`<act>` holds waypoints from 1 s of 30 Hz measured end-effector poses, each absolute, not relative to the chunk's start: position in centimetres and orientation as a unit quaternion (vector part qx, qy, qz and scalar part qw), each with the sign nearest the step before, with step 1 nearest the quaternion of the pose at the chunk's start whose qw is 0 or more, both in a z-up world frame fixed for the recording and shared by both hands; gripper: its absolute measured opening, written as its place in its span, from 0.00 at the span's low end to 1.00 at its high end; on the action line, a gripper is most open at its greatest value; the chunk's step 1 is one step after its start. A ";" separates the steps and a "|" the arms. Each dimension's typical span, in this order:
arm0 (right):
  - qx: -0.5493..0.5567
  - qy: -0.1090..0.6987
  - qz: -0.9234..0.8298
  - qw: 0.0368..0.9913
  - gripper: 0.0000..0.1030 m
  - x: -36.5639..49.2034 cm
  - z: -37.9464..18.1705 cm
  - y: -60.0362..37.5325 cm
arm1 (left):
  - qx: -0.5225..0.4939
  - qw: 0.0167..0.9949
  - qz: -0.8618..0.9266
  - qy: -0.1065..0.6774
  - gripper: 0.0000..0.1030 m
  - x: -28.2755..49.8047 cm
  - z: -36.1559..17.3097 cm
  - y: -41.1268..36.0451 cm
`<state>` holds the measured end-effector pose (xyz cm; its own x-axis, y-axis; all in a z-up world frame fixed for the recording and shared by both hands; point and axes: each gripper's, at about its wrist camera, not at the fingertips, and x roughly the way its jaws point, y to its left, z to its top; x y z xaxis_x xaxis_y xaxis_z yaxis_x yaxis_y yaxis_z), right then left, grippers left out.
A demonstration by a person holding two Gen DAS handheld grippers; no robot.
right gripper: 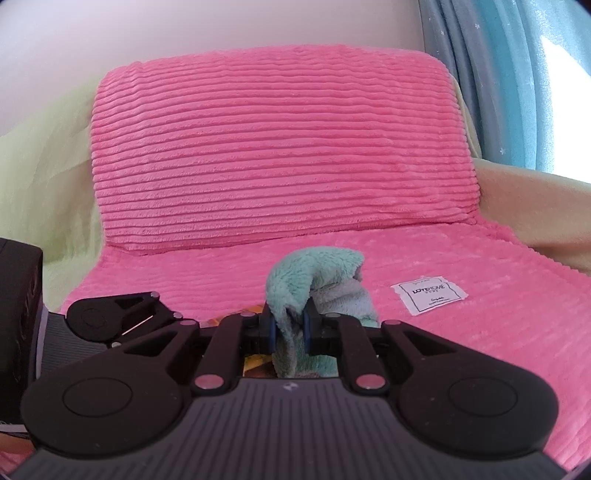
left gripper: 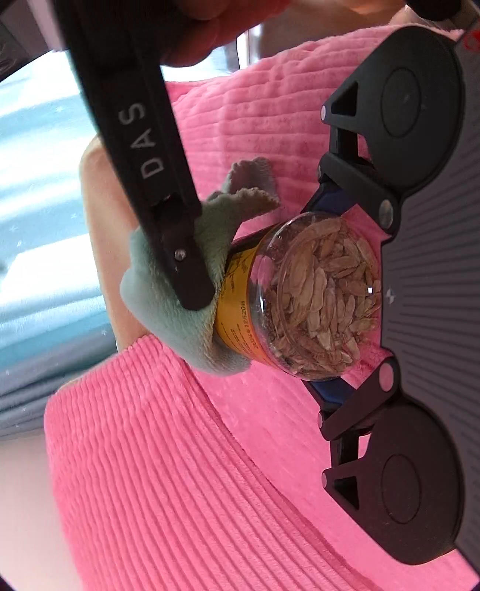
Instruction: Clean container
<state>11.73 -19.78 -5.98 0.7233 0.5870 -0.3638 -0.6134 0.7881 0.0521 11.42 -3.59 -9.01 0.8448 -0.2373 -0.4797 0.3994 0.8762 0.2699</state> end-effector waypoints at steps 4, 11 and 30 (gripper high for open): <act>-0.029 0.193 0.376 0.906 0.11 11.0 -5.7 -19.9 | 0.185 0.942 -0.171 0.220 0.82 11.1 -9.1 -3.7; -0.063 0.188 0.415 0.888 0.10 9.9 -5.4 -18.4 | 0.190 0.941 -0.174 0.218 0.82 10.6 -9.1 -3.8; -0.034 0.179 0.332 0.926 0.10 12.7 -5.9 -19.3 | 0.049 0.944 -0.215 0.246 0.84 11.2 -8.2 -1.2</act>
